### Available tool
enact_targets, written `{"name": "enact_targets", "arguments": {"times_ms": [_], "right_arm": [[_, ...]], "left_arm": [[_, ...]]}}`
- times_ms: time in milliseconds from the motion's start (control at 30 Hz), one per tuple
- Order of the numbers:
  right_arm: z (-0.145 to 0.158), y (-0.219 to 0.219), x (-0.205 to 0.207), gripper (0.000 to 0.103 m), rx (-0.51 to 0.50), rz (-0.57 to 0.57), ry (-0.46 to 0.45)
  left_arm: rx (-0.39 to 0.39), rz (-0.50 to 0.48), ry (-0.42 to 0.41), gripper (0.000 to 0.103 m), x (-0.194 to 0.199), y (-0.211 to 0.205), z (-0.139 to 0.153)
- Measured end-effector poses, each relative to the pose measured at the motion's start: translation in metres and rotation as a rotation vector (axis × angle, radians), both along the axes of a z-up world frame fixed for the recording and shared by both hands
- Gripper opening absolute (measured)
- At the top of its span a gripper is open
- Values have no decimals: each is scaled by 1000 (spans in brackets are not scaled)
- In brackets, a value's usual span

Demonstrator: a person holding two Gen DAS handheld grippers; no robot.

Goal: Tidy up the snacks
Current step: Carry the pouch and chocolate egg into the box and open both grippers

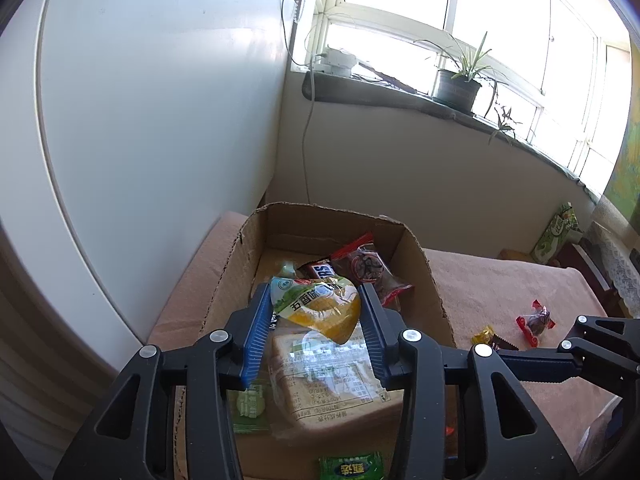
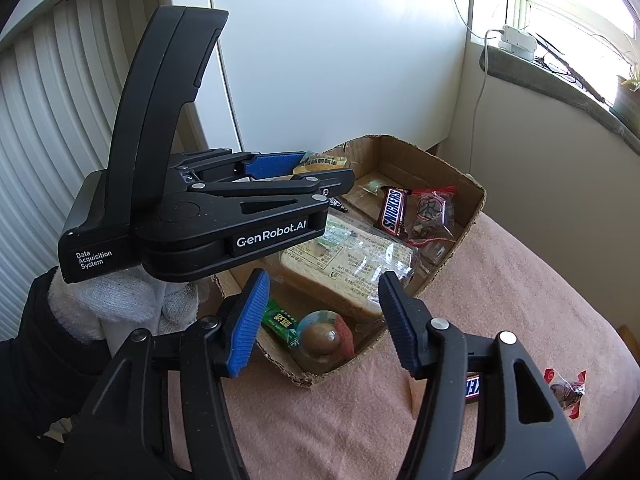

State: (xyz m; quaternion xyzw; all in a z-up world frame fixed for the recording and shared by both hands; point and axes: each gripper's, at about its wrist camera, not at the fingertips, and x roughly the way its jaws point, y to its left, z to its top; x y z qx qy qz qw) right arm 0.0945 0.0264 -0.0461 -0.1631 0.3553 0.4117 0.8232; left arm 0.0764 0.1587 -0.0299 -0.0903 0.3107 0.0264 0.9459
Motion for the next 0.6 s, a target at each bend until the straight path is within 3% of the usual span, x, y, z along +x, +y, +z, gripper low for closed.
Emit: {"name": "enact_targets", "arguments": {"times_ms": [133,233,500,600], "right_arm": [[0,-1,-1,61,-7,0,-2],[0,-3,0,75,-6,-8,0],[1,-7,1,76,-9,-25,-4],[2,-9,1,85,-11,-33,-9]], "left_arm": [[10,5,-5,54,-1,-2,1],[9,4,-8,55,-1,-2,2],[13,-1,-6,57,0,-5,1],[12,-3,-6,57,0,-6,2]]}}
